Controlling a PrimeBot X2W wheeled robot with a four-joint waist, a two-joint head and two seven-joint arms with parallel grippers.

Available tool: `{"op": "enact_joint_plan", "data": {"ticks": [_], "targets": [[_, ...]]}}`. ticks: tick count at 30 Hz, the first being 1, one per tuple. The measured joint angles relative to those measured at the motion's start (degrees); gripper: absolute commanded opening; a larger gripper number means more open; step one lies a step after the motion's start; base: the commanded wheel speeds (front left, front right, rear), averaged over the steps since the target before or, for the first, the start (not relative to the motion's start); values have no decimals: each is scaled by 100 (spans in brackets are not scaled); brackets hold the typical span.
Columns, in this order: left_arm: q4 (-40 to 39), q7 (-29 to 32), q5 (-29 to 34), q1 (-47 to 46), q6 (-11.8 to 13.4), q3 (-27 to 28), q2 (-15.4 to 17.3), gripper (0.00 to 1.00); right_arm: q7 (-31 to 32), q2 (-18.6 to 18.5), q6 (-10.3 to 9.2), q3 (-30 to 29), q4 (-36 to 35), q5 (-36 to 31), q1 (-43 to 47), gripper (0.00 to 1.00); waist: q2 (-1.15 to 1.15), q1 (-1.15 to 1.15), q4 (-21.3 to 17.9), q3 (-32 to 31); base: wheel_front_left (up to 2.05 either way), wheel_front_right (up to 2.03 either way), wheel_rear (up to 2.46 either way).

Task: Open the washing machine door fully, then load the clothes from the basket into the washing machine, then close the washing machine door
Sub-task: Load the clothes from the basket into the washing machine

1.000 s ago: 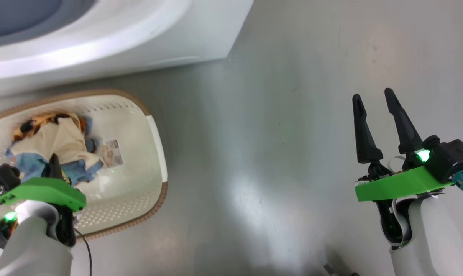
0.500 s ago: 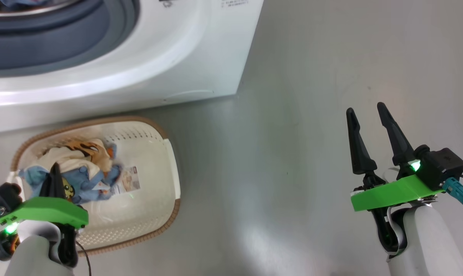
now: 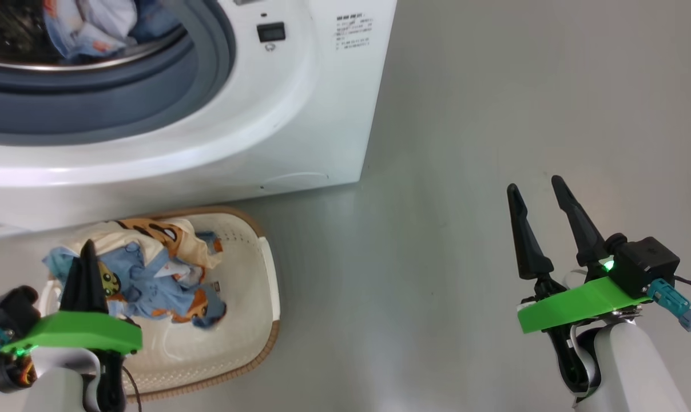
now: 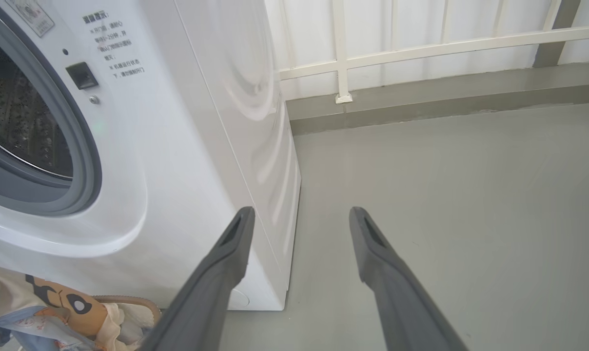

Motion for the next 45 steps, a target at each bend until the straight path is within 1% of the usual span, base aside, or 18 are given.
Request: {"op": "enact_joint_plan", "data": {"ticks": [8,14,16,23,28,36,45], "targets": [[-800,0,390,455,0,26,-142,0,0,0,0,34,78,5,31,100,0,0,-6,-357,0,0,0],[-1479,0,1000,773,0,24,-159,0,0,1,0,35,141,8,230,100,0,0,-15,-653,0,0,0],[-1673,0,1091,915,0,32,-175,0,0,1,0,32,157,8,272,100,0,0,-16,-759,0,0,0],[-2217,0,1416,1398,0,74,-230,0,0,2,0,31,183,7,460,100,0,0,-29,-1126,0,0,0],[-2608,0,1786,1772,10,68,-249,0,0,3,0,30,190,-79,630,100,0,0,-25,-1400,0,0,0],[-2962,0,1964,2348,111,64,-277,0,0,4,0,35,233,-79,831,100,0,0,-5,-1817,0,0,0],[-3170,0,1972,2745,257,79,-285,0,0,5,0,12,225,-78,982,100,0,0,27,-2046,0,0,0]]}}
